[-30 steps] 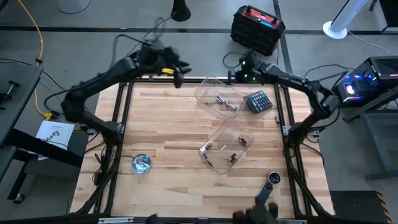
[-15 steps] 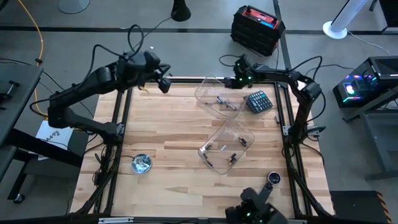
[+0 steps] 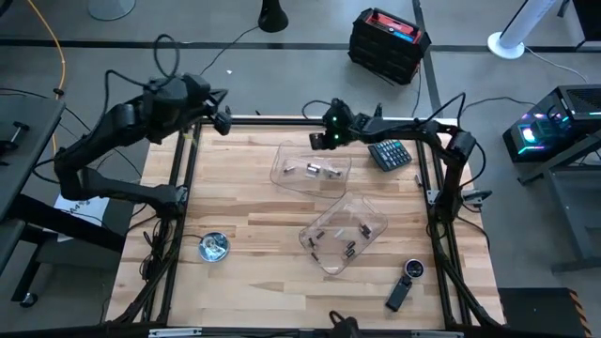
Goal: Sort batteries
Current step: Adjust the black battery
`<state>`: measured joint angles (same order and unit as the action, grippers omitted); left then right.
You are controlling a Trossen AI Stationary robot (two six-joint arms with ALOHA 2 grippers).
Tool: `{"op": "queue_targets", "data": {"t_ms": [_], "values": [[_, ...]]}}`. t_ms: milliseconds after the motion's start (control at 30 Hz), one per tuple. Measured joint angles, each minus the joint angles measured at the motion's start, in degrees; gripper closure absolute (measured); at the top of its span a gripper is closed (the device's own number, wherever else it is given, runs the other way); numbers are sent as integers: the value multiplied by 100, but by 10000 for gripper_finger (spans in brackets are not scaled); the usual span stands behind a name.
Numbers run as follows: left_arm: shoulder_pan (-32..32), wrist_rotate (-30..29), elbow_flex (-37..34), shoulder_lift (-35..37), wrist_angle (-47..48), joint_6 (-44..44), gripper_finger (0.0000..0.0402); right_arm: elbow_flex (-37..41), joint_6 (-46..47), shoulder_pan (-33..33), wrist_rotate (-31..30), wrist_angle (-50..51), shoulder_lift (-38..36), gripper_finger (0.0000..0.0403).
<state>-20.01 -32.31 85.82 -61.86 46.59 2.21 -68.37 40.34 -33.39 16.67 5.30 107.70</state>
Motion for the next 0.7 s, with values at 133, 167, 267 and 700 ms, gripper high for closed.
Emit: {"op": "queue_targets", "data": {"t_ms": [133, 167, 267, 700], "values": [[0, -16, -2, 266, -5, -36, 401, -784, -117, -197, -506, 543, 95, 403], [0, -16, -2, 313, -5, -43, 401, -1147, -310, -259, -668, 977, 194, 403], [0, -15, -2, 444, 6, -84, 401, -2397, -1076, -417, -1164, 2443, 753, 403], [106, 36, -4, 751, 732, 401, 401, -4066, -2873, -944, -2118, 5599, 2167, 403]]}}
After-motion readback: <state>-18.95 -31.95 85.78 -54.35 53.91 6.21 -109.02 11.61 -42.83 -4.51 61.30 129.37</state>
